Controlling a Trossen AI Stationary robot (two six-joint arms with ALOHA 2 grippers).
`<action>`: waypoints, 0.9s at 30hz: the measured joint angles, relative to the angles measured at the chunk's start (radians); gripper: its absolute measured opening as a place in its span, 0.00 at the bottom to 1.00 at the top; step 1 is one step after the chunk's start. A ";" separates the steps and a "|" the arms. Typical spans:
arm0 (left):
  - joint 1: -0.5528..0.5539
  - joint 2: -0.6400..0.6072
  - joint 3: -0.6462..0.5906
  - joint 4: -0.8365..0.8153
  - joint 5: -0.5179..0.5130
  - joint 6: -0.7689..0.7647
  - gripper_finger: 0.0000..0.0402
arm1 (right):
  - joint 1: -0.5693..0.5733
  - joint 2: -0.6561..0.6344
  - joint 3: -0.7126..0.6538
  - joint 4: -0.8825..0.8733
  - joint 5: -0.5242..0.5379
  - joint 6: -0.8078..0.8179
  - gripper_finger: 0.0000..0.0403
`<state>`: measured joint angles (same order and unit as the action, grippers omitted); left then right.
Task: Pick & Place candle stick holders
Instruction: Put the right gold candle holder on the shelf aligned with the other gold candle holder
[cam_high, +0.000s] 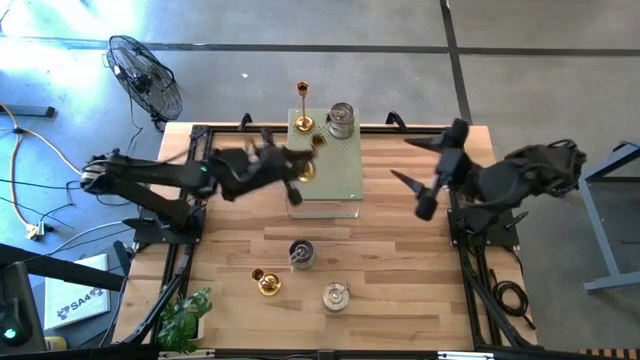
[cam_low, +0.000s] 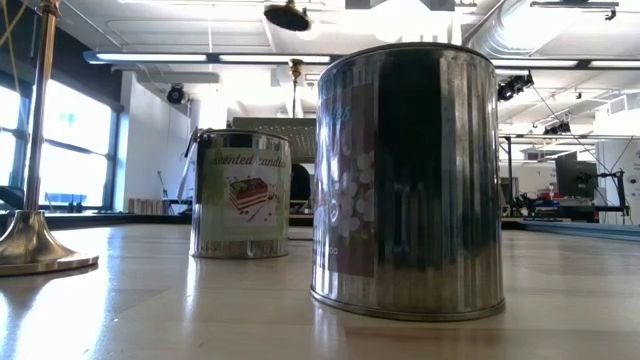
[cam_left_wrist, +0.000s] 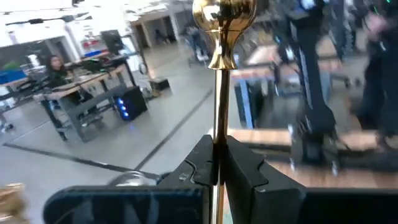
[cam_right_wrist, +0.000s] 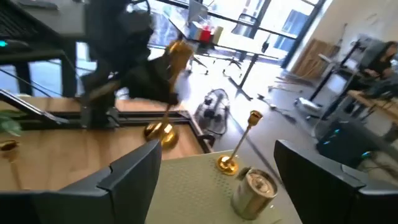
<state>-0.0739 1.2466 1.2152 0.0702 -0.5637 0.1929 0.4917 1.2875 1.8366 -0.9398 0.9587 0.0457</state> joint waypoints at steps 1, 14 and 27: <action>0.014 -0.027 0.000 -0.017 -0.001 -0.017 0.03 | 0.011 -0.010 0.000 -0.019 0.003 0.022 0.76; 0.323 -0.259 0.002 -0.135 0.306 -0.183 0.03 | 0.214 -0.040 0.000 -0.318 0.204 0.369 0.76; 0.723 -0.073 0.001 -0.113 0.712 -0.409 0.03 | 0.360 -0.041 -0.010 -0.550 0.364 0.675 0.76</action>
<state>0.6492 1.1735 1.2160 -0.0431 0.1482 -0.2156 0.8515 1.2467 1.8266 -1.4900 1.3223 0.7203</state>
